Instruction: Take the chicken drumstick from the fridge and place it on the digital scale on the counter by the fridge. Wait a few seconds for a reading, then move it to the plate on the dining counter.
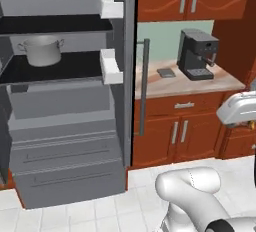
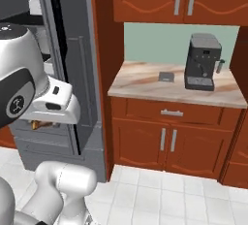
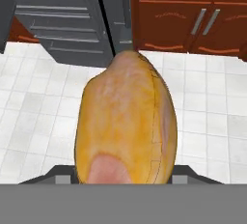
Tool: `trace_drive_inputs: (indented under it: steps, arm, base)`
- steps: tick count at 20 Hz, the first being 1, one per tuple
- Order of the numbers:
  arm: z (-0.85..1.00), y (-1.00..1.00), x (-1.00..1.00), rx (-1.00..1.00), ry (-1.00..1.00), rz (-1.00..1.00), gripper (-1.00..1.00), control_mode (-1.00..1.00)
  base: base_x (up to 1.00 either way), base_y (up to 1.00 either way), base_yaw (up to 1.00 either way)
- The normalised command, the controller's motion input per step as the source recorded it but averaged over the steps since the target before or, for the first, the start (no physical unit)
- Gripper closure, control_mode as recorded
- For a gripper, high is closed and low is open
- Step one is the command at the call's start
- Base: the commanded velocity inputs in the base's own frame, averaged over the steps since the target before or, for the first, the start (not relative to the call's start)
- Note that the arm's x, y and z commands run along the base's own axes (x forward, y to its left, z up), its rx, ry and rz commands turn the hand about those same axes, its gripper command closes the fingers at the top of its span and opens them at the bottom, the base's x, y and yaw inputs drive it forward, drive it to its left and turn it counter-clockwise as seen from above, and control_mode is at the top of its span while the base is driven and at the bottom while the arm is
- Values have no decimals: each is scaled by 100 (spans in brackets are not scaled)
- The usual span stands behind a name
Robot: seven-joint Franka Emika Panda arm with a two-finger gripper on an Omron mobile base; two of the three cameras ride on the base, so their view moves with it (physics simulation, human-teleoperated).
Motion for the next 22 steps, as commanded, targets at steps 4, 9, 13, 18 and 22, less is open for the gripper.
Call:
trace_drive_inputs:
  steps: [4, 9, 13, 18, 22]
  arm:
    - [0, 0, 0, 0, 0, 0, 100, 100]
    - [0, 0, 0, 0, 0, 0, 100, 100]
    - [0, 0, 0, 0, 0, 0, 100, 100]
    - [0, 0, 0, 0, 0, 0, 100, 100]
    - [0, 0, 0, 0, 0, 0, 100, 100]
  base:
    - [97, -75, 14]
    - [100, -51, 14]
    - [72, -46, 15]
    - [41, -30, 4]
    - [14, -29, 0]
